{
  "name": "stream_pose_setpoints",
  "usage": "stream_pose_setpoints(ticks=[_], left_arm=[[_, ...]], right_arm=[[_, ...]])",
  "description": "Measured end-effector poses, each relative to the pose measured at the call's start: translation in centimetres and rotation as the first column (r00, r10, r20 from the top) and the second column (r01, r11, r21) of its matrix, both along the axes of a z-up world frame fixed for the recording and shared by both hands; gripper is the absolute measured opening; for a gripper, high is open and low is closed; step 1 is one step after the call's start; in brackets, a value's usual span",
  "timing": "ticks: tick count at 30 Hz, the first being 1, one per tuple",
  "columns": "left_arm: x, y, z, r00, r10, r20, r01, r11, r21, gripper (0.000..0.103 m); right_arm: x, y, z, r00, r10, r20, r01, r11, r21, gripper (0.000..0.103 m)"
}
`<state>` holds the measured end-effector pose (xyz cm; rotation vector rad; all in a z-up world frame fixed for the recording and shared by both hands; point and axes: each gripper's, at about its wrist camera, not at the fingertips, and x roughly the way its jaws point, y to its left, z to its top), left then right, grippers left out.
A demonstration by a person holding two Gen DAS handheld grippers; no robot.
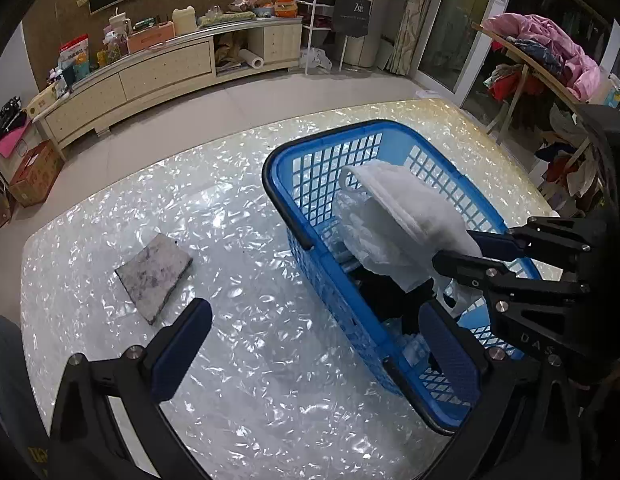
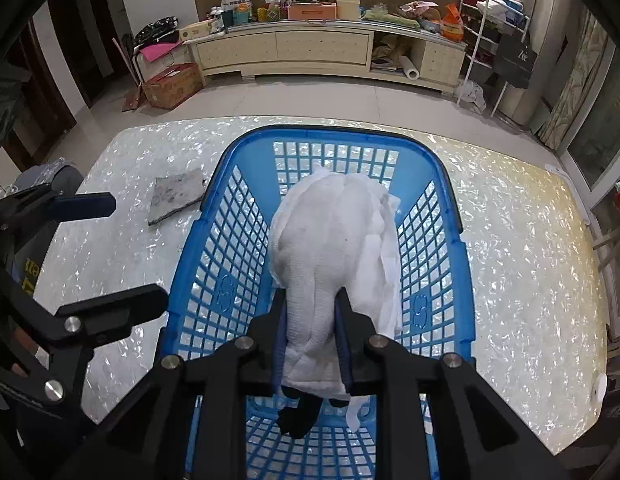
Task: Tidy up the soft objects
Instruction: 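Lift the white waffle towel into the blue basket and open the right gripper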
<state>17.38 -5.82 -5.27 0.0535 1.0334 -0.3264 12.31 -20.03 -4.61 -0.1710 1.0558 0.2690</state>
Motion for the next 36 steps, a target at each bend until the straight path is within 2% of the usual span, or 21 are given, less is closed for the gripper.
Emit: stream_pose_setpoints(ticks=[2, 5, 7, 11, 13, 16, 25, 36], left_arm=[[-0.2, 0.1, 0.1, 1.000, 0.002, 0.000, -0.002, 1.000, -0.004, 0.103], [-0.5, 0.4, 0.6, 1.000, 0.006, 0.008, -0.006, 1.000, -0.008, 0.103], [-0.8, 0.6, 1.0, 1.000, 0.009, 0.015, -0.009, 1.000, -0.008, 0.103], [-1.6, 1.4, 1.9, 0.999, 0.025, 0.027, -0.024, 0.999, -0.021, 0.103], [-2.0, 1.7, 2.2, 0.999, 0.030, 0.031, -0.030, 0.999, -0.019, 0.103], [-2.7, 2.4, 2.7, 0.998, 0.039, 0.042, -0.038, 0.999, -0.016, 0.103], [-4.2, 6.5, 3.3, 0.993, 0.105, 0.055, -0.104, 0.994, -0.030, 0.103], [-5.5, 14.4, 2.1, 0.972, 0.230, 0.038, -0.229, 0.973, -0.032, 0.103]], right_arm=[[-0.3, 0.1, 0.3, 1.000, 0.002, 0.001, -0.002, 1.000, -0.004, 0.026], [-0.8, -0.2, 1.0, 1.000, -0.003, 0.012, 0.003, 1.000, -0.012, 0.042], [-1.4, -0.4, 1.7, 1.000, -0.013, 0.026, 0.014, 1.000, -0.011, 0.058], [-2.4, -0.6, 2.9, 0.999, -0.013, 0.048, 0.014, 1.000, -0.022, 0.068], [-3.1, -0.2, 3.6, 0.998, -0.010, 0.066, 0.012, 0.999, -0.033, 0.081], [-3.9, 0.4, 4.3, 0.997, 0.000, 0.078, 0.003, 0.999, -0.035, 0.090], [-4.4, 3.2, 4.6, 0.996, 0.044, 0.083, -0.040, 0.998, -0.048, 0.098], [-2.5, 9.1, 3.1, 0.987, 0.151, 0.049, -0.150, 0.988, -0.022, 0.098]])
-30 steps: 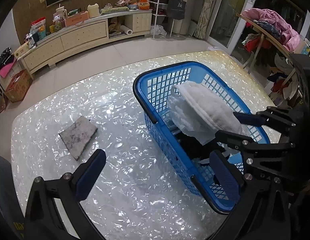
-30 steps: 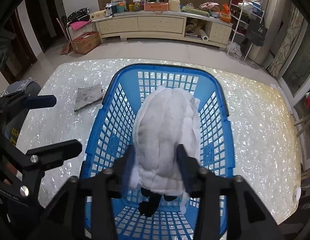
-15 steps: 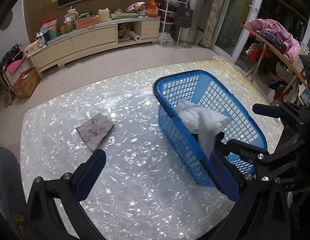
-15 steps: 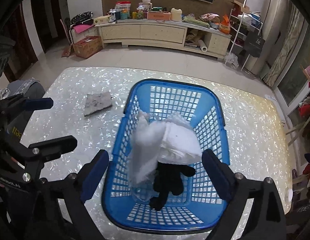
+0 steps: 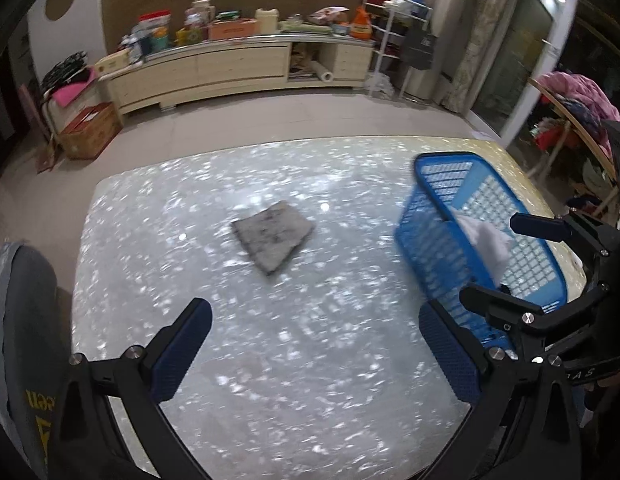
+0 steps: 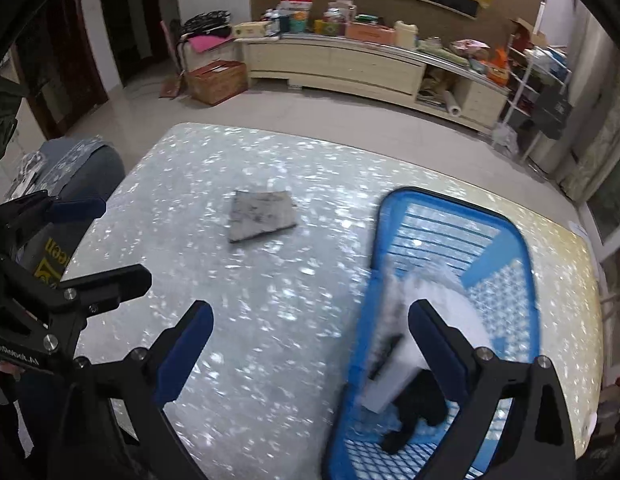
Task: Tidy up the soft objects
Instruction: 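Lift the white waffle towel into the blue basket and open the right gripper, then move the left gripper to the grey felt pad and grasp its edge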
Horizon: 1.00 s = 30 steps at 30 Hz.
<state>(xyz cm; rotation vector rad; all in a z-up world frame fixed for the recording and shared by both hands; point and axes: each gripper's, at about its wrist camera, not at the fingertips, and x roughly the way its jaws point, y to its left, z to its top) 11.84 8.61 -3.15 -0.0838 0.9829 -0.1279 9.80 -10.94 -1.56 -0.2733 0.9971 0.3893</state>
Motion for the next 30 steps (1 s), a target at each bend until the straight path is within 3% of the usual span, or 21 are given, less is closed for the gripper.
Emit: stream_pose_setpoints(ticks=[8, 16, 20, 23, 30], left_arm=[[0.6, 5.3, -2.2, 0.996, 0.080, -0.041, -0.080, 0.997, -0.001, 0.103], [4.0, 8.5, -6.3, 0.986, 0.071, -0.148, -0.073, 0.997, -0.005, 0.103], [6.3, 8.5, -7.8, 0.987, 0.013, -0.162, -0.014, 1.000, -0.001, 0.103], [7.9, 7.9, -8.7, 0.985, -0.048, -0.164, 0.050, 0.999, 0.010, 0.103], [11.0, 7.3, -10.8, 0.977, -0.147, -0.157, 0.148, 0.989, -0.007, 0.102]], right_arm=[[2.4, 4.4, -2.2, 0.996, 0.070, -0.055, -0.071, 0.998, -0.002, 0.098], [3.5, 6.9, -5.4, 0.988, 0.083, -0.132, -0.082, 0.997, 0.017, 0.098], [3.4, 7.9, -6.7, 0.987, 0.105, -0.125, -0.107, 0.994, -0.008, 0.098], [3.8, 8.4, -7.9, 0.978, 0.126, -0.168, -0.126, 0.992, 0.010, 0.098], [5.3, 8.0, -9.7, 0.986, 0.046, -0.158, -0.044, 0.999, 0.016, 0.098]])
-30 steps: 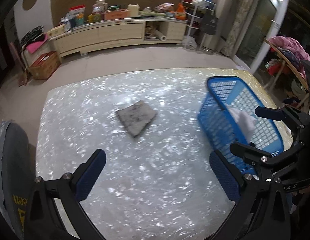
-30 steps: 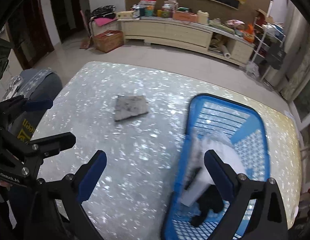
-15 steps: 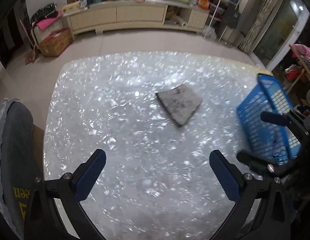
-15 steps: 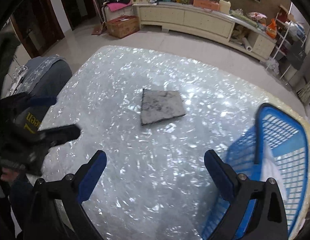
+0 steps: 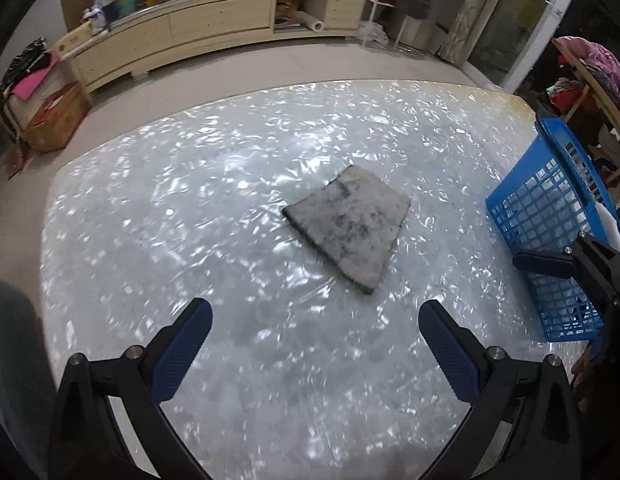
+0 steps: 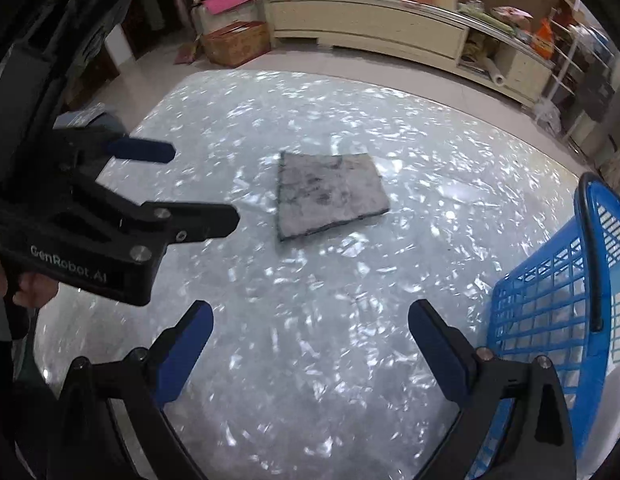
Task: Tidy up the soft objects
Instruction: 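Move the left gripper to the grey felt pad and grasp its edge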
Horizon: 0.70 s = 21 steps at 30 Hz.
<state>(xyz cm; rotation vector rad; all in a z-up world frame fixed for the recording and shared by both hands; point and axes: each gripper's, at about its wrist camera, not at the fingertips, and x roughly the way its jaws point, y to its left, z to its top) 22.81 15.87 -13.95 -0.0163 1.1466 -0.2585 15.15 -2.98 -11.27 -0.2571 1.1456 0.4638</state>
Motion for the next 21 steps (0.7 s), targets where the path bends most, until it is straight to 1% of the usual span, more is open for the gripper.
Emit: stream_pose_setpoints(ticks=[3, 6, 9, 11, 13, 17, 19, 21], left_arm=[[0.9, -0.1, -0.8, 1.000, -0.024, -0.002, 0.023, 1.000, -0.006, 0.097], [1.7, -0.2, -1.7, 0.999, -0.044, -0.005, 0.044, 0.999, -0.003, 0.092], [2.5, -0.1, -2.6, 0.998, -0.061, -0.019, 0.060, 0.998, -0.015, 0.088], [3.0, -0.1, -3.2, 0.998, -0.063, -0.018, 0.063, 0.998, -0.019, 0.088], [3.4, -0.3, -3.4, 0.997, -0.073, -0.018, 0.073, 0.997, -0.023, 0.088], [4.8, -0.8, -3.8, 0.990, -0.140, -0.001, 0.140, 0.990, 0.009, 0.088], [5.7, -1.0, -4.0, 0.987, -0.159, 0.002, 0.158, 0.987, 0.030, 0.088], [6.5, -1.1, -4.0, 0.984, -0.177, 0.006, 0.177, 0.984, 0.030, 0.084]], right_arm=[[0.9, -0.1, -0.7, 0.999, -0.043, 0.027, 0.043, 0.999, -0.002, 0.098], [2.0, -0.2, -1.8, 0.997, -0.070, 0.027, 0.070, 0.998, -0.003, 0.098], [2.6, -0.1, -2.3, 0.993, -0.086, 0.077, 0.089, 0.995, -0.040, 0.098], [3.4, -0.4, -2.6, 0.989, -0.104, 0.103, 0.109, 0.993, -0.044, 0.098], [4.0, -0.6, -2.6, 0.989, -0.116, 0.096, 0.119, 0.993, -0.022, 0.098], [4.5, -1.0, -2.7, 0.985, -0.136, 0.104, 0.139, 0.990, -0.018, 0.098], [4.5, -1.2, -2.7, 0.985, -0.138, 0.106, 0.141, 0.990, -0.018, 0.098], [4.5, -1.6, -2.6, 0.984, -0.141, 0.109, 0.143, 0.990, -0.016, 0.098]])
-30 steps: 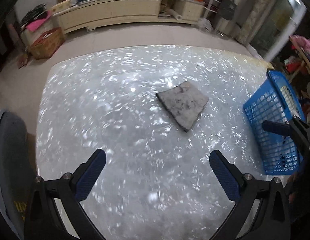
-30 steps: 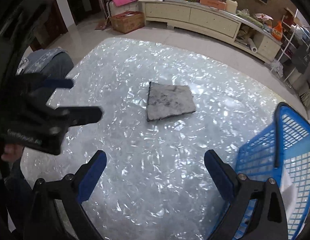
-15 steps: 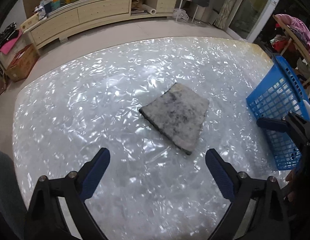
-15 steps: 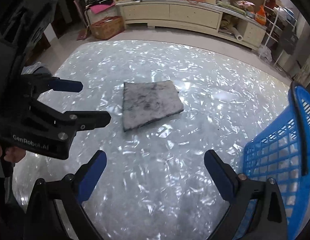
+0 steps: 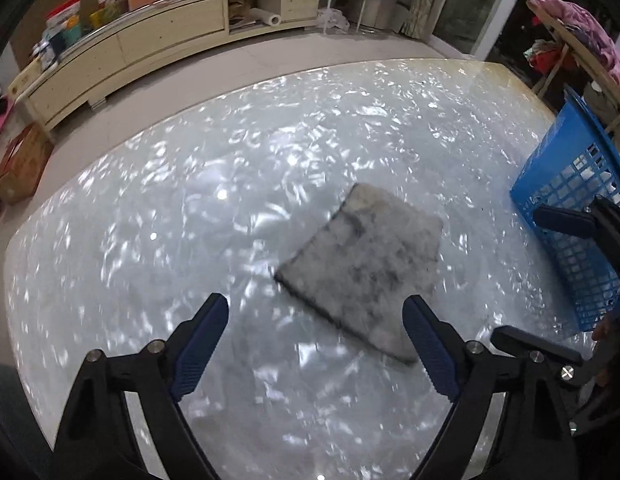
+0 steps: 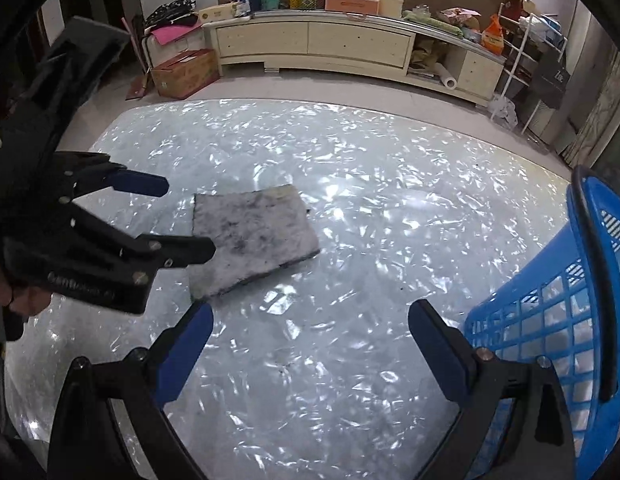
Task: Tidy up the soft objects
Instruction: 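Move the left gripper to the grey felt pad and grasp its edge, then carry the grey felt pad into the blue basket and open the left gripper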
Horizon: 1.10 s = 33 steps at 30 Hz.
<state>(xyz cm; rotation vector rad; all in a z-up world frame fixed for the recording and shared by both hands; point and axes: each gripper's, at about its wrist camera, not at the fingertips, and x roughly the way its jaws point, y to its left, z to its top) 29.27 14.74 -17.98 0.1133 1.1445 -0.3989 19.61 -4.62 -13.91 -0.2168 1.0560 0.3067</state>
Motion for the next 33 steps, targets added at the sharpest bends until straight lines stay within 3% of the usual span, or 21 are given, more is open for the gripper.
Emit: stream_pose_setpoints(ticks=[3, 4, 9, 14, 22, 33], left_arm=[[1.0, -0.4, -0.3, 1.000, -0.020, -0.004, 0.020, 1.000, 0.014, 0.074], [1.2, -0.6, -0.5, 1.000, -0.030, -0.010, 0.030, 0.999, 0.019, 0.066], [1.2, -1.4, -0.7, 0.999, -0.052, 0.004, 0.051, 0.997, 0.051, 0.053], [0.5, -2.2, -0.6, 0.997, -0.072, -0.013, 0.071, 0.997, -0.009, 0.014], [-1.7, -2.0, 0.1, 1.000, -0.013, -0.025, 0.012, 0.999, -0.044, 0.011], [-7.9, -1.1, 6.7, 0.998, 0.034, 0.049, -0.033, 0.999, -0.026, 0.011]], right_arm=[[0.2, -0.5, 0.1, 1.000, -0.010, 0.004, 0.010, 1.000, -0.002, 0.098], [0.3, -0.5, 0.0, 1.000, -0.010, 0.004, 0.010, 1.000, 0.000, 0.098], [0.4, -0.7, -0.4, 1.000, -0.012, -0.006, 0.012, 1.000, 0.007, 0.098], [0.3, -0.9, -0.7, 1.000, -0.024, -0.020, 0.025, 0.999, 0.021, 0.098], [-0.4, -1.0, 0.1, 0.999, -0.022, -0.031, 0.023, 1.000, 0.018, 0.098], [-3.8, -0.9, 4.5, 1.000, -0.004, 0.012, 0.004, 1.000, 0.018, 0.098]])
